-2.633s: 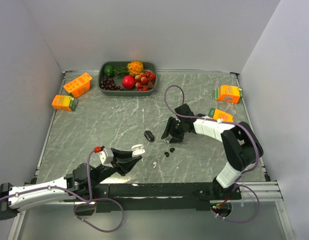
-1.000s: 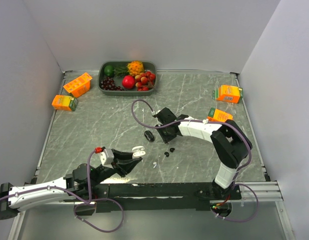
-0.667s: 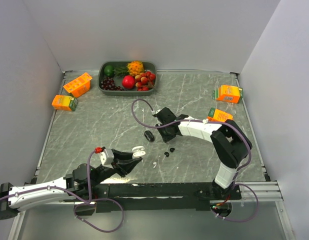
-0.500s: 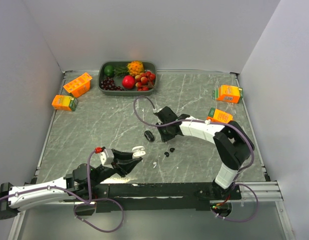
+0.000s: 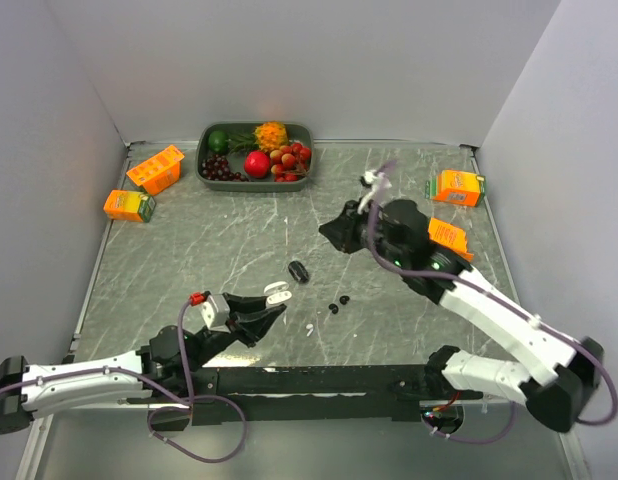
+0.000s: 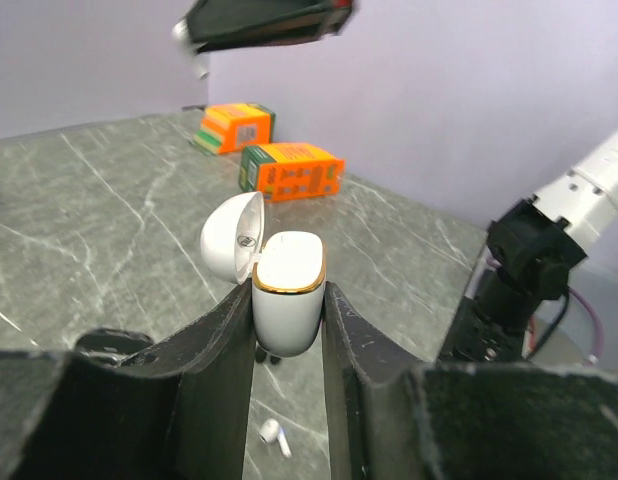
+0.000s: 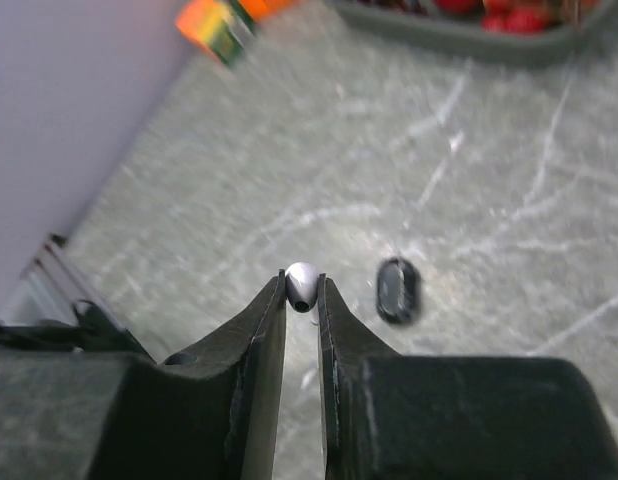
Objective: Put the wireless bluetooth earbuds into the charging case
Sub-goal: Pick up the earbud from the center of the board, then place the earbud in the charging case, then pick up the earbud from the center of the board.
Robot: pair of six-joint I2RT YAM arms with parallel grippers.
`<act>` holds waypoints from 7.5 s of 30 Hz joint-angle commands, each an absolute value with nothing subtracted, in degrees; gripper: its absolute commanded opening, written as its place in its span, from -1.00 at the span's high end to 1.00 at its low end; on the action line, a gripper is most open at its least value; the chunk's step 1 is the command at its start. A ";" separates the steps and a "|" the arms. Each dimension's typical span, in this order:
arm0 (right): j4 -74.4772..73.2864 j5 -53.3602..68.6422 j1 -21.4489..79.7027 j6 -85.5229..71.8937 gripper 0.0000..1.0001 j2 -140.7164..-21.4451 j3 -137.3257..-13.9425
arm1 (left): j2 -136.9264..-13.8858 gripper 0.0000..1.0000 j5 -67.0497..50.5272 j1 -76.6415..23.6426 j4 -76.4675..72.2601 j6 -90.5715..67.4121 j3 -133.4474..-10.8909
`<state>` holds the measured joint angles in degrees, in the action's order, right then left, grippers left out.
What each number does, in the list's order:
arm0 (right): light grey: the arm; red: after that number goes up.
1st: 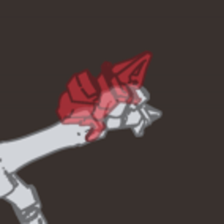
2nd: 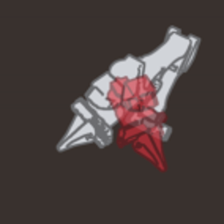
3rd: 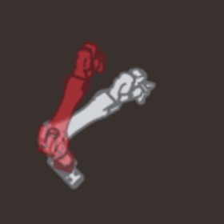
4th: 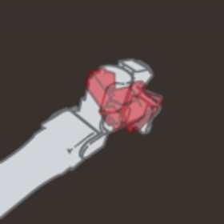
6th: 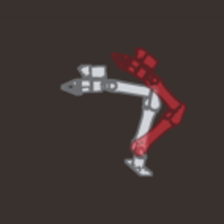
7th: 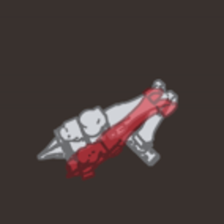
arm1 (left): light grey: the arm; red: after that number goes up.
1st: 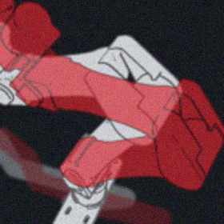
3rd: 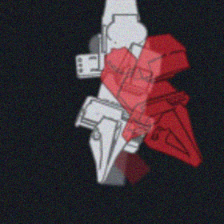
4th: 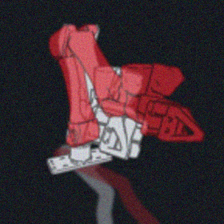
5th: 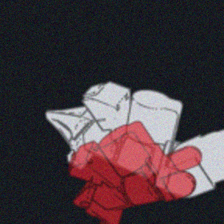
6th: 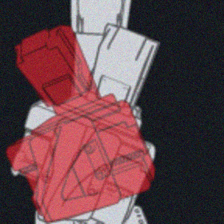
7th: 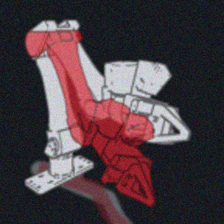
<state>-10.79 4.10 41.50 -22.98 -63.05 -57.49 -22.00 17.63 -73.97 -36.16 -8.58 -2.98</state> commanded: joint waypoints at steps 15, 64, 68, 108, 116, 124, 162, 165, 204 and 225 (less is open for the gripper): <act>11.51 -1.22 56.07 -21.18 1.00 -45.27 -43.77 | -46.40 0.98 17.58 -71.81 -66.53 -4.04 -8.17; 20.48 -19.60 76.55 -14.76 1.00 -55.72 -42.80 | -41.84 0.98 9.41 -67.85 -66.27 -10.11 -5.98; 20.83 -19.25 76.82 -14.94 1.00 -56.07 -43.06 | -41.92 0.98 9.32 -67.76 -66.44 -10.20 -5.98; 15.29 -24.70 78.31 -16.52 0.28 -56.95 -44.47 | -40.43 0.98 11.07 -67.76 -65.39 -10.28 -6.06; 14.68 -25.40 78.40 -16.61 0.21 -57.04 -44.74 | -40.34 0.98 11.07 -67.76 -65.04 -10.20 -6.15; 14.50 -28.91 78.22 -13.63 0.14 -54.76 -46.23 | -39.73 0.98 16.25 -67.76 -64.16 -9.67 -5.28; -15.39 -5.10 65.75 -36.65 -0.26 -79.19 -42.19 | -9.93 0.98 27.25 -67.68 -23.65 -17.32 -7.29; -13.54 -4.92 64.69 -37.44 -0.21 -80.50 -42.01 | -9.23 0.98 27.60 -67.68 -23.03 -16.96 -7.38; -12.20 -11.58 63.01 -35.95 1.00 -79.57 -41.22 | -8.17 0.98 27.60 -67.59 -22.15 -16.96 -7.21; -35.95 -35.50 76.18 -5.56 1.00 -60.12 -65.31 | -27.33 0.98 13.89 -67.59 -34.01 -10.12 -8.88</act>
